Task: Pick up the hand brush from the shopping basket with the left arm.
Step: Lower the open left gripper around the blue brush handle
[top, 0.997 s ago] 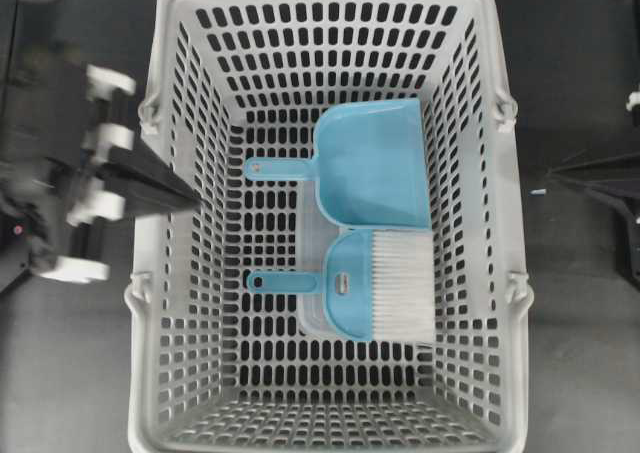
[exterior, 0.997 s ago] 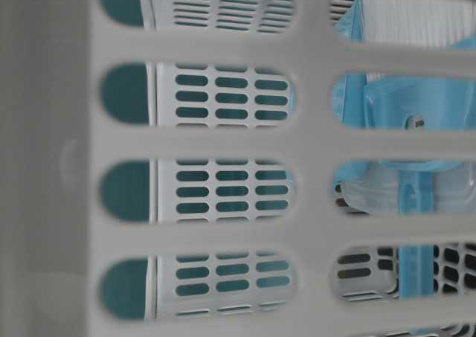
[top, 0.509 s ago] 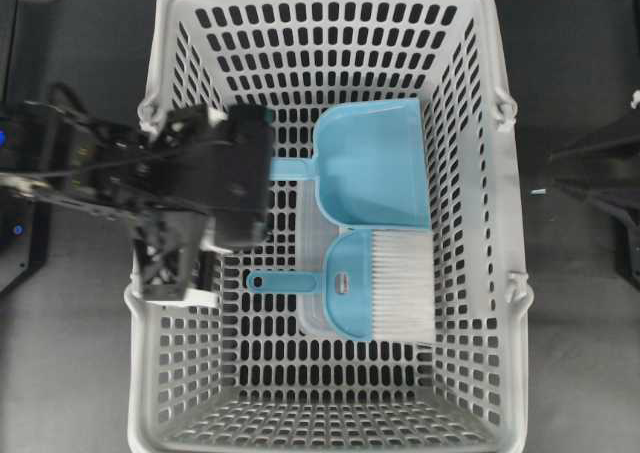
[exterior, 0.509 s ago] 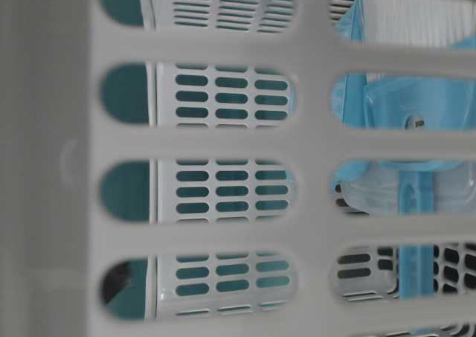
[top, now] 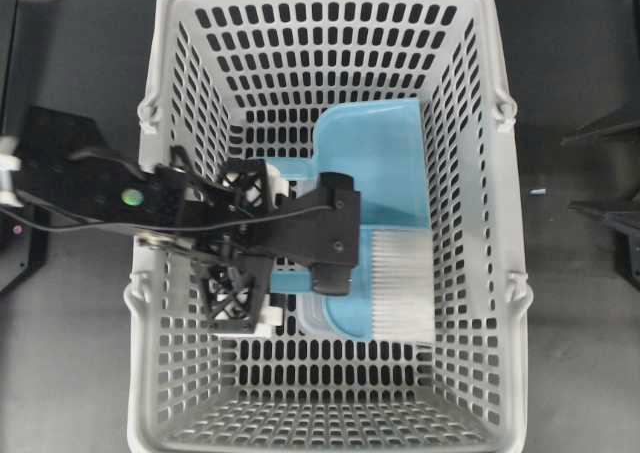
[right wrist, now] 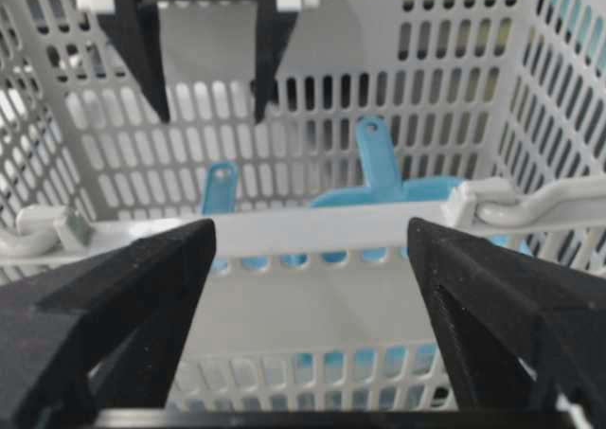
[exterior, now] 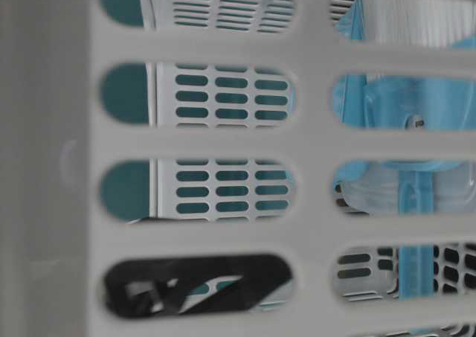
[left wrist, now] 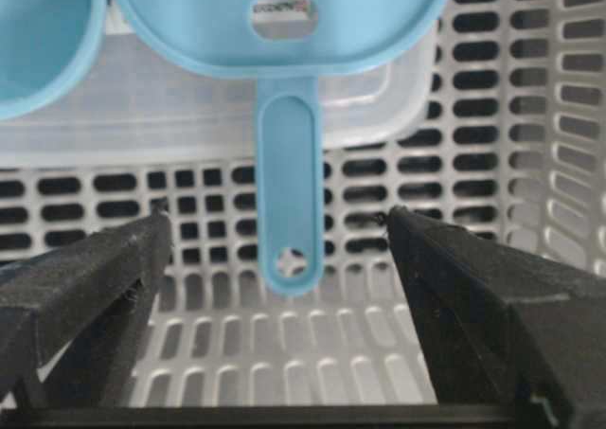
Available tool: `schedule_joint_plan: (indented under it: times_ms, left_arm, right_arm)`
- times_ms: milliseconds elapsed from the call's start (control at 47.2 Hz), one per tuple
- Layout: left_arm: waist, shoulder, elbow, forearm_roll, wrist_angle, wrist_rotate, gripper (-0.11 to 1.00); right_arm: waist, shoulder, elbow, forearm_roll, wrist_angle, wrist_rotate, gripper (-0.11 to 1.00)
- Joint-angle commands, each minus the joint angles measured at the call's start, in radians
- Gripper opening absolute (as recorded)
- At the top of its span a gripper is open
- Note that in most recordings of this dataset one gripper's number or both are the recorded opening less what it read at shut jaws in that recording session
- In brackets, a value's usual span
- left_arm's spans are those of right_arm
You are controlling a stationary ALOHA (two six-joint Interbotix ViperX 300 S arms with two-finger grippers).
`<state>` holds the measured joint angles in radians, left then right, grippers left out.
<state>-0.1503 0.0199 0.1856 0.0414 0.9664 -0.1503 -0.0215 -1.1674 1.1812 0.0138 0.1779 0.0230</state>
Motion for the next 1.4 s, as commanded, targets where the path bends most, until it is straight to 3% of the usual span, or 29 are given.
schedule_joint_plan:
  times_ms: [0, 424, 679, 1145, 1251, 1378]
  left_arm:
    - [-0.008, 0.031, -0.011, 0.003, -0.02, -0.017, 0.9]
    - [-0.017, 0.133, 0.054, 0.003, -0.044, -0.023, 0.9]
    - [-0.017, 0.173, 0.126, 0.003, -0.166, -0.023, 0.9]
    - [-0.017, 0.192, 0.127, 0.003, -0.193, -0.023, 0.89]
    - [-0.023, 0.187, 0.132, 0.003, -0.195, -0.023, 0.78]
    - [-0.028, 0.184, 0.127, 0.003, -0.195, -0.012, 0.43]
  right_arm:
    - [-0.002, -0.003, -0.011, 0.003, 0.006, 0.012, 0.78]
    - [-0.002, -0.026, -0.002, 0.003, 0.035, 0.032, 0.77]
    - [-0.002, -0.025, 0.006, 0.003, 0.035, 0.032, 0.77]
    - [-0.002, -0.026, 0.018, 0.003, 0.031, 0.034, 0.77]
    - [-0.002, -0.026, 0.025, 0.003, 0.025, 0.034, 0.77]
    - [-0.002, -0.026, 0.025, 0.003, 0.025, 0.035, 0.77]
